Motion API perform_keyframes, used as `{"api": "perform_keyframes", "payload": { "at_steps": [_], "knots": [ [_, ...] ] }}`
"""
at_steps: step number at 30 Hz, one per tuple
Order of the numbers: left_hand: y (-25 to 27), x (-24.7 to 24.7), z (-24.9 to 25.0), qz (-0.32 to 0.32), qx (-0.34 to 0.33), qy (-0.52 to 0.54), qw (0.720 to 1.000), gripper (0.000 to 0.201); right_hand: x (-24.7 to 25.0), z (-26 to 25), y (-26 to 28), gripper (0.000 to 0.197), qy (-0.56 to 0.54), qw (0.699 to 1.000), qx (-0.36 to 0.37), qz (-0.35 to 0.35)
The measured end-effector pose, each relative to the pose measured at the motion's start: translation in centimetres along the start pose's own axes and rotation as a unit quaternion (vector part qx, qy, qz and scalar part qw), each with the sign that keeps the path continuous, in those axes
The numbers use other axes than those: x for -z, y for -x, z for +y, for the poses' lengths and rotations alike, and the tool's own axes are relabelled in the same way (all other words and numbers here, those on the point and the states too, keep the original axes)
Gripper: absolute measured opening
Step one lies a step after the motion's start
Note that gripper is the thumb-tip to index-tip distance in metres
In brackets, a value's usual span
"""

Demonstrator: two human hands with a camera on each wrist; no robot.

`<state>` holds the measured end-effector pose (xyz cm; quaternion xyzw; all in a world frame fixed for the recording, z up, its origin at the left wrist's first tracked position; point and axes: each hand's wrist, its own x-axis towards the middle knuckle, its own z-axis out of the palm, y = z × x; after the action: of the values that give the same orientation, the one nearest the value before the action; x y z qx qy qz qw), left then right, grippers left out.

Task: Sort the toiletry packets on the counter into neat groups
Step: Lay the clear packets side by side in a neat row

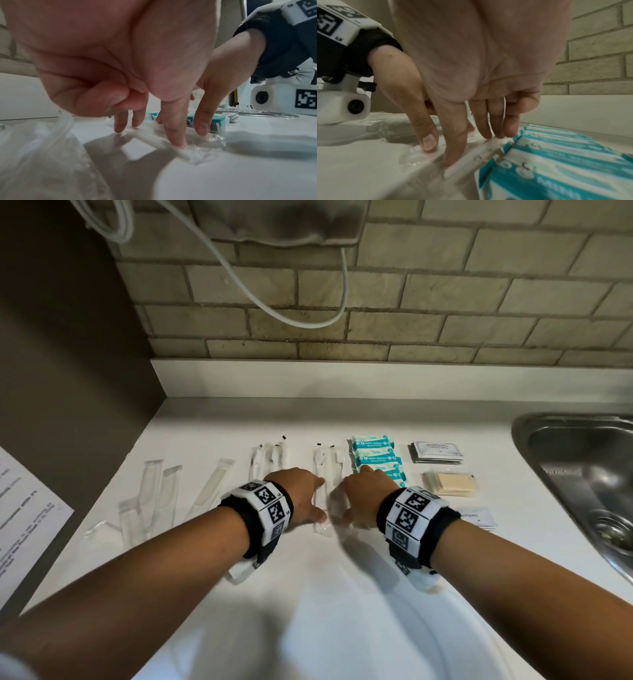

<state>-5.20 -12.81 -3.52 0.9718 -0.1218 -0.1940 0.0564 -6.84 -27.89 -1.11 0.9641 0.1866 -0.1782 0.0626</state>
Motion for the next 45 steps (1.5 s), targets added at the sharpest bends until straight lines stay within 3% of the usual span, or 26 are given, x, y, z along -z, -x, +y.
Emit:
{"api": "perform_keyframes", "payload": {
  "at_steps": [8, 11, 13, 15, 18, 21, 27, 37, 41, 45],
  "knots": [
    [0.8, 0.5, -0.3, 0.020, -0.022, 0.038, 0.999, 0.074, 0.1, -0.3, 0.2, 0.044, -0.039, 0.999, -0.015, 0.004],
    [1.9, 1.5, -1.5, 0.087, -0.002, 0.113, 0.990, 0.049, 0.6, -1.0, -0.1, 0.044, -0.055, 0.997, -0.013, 0.048],
    [2.3, 2.1, -3.2, 0.136, 0.022, 0.091, 0.986, 0.033, 0.9, -1.9, -0.6, 0.045, -0.065, 0.994, 0.013, 0.082],
    [2.5, 2.3, -5.4, 0.143, 0.049, 0.069, 0.986, 0.026, 1.2, -3.2, -1.2, 0.049, -0.074, 0.991, 0.056, 0.100],
    [2.7, 1.5, -8.1, 0.096, 0.077, 0.052, 0.991, 0.032, 1.4, -5.5, -2.5, 0.061, -0.066, 0.987, 0.107, 0.098],
    [3.0, 0.6, -9.2, 0.054, 0.049, 0.002, 0.997, 0.043, 1.2, -7.1, -3.8, 0.066, -0.026, 0.992, 0.101, 0.067],
    [3.0, 0.2, -10.6, 0.028, 0.005, -0.028, 0.999, 0.064, 0.0, -6.6, -4.4, 0.057, 0.030, 0.996, 0.082, 0.031],
    [2.5, 0.6, -10.5, 0.071, -0.044, 0.017, 0.996, 0.067, 0.8, -5.8, -4.2, 0.065, -0.005, 0.998, 0.056, 0.040],
    [2.6, 0.5, -9.6, 0.023, -0.056, -0.070, 0.996, 0.071, 1.3, -5.6, -4.1, 0.075, 0.000, 0.999, 0.030, 0.031],
    [2.4, 0.6, -9.1, 0.004, -0.050, -0.085, 0.995, 0.070, 0.6, -5.6, -4.1, 0.071, 0.012, 1.000, 0.016, 0.003]
  ]
}}
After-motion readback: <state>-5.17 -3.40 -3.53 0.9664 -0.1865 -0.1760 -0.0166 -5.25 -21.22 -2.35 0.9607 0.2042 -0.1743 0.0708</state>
